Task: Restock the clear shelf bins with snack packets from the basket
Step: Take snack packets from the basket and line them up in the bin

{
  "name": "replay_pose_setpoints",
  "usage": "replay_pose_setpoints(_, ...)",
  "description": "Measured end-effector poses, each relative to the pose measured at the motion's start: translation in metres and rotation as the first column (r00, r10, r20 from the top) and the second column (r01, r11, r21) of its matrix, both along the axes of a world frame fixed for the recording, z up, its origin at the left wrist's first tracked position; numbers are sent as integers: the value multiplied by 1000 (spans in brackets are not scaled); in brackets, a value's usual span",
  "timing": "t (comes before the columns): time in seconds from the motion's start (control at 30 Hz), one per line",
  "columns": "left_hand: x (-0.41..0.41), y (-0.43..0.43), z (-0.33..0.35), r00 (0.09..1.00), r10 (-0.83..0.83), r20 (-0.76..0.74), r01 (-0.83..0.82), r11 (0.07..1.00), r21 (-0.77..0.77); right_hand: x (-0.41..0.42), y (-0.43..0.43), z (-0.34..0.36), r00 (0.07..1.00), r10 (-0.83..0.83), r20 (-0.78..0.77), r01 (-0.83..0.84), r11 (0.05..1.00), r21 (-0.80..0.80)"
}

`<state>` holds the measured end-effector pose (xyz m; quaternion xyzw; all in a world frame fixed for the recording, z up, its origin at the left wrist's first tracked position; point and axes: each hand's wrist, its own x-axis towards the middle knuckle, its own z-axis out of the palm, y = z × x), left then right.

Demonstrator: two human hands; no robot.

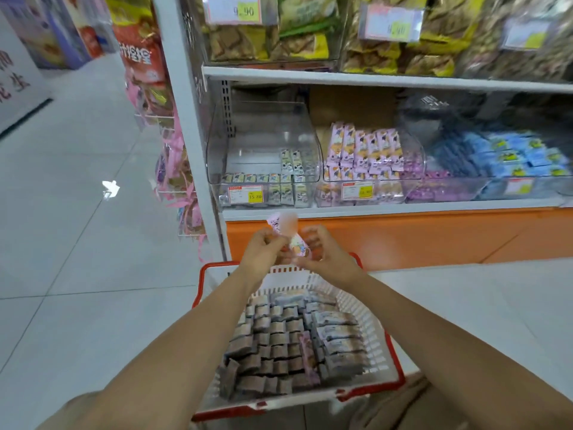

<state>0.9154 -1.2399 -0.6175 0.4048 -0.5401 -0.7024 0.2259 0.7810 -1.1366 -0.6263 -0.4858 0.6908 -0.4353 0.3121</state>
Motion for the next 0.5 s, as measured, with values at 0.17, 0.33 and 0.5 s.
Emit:
replay_pose_setpoints(0.17,-17,8,12,997,-79,23,80,995,-58,-23,14,6,984,4,-181,-3,1000,4)
replay_pose_setpoints(0.33,-17,1,11,947,-292,134,303,951,-68,-45,25,9,976,-25,-216,25,1000,-5)
replay_pose_setpoints(0.5,-23,12,12,904,-404,139,413,910,-39,-41,23,12,963,-265,-46,260,961,-96)
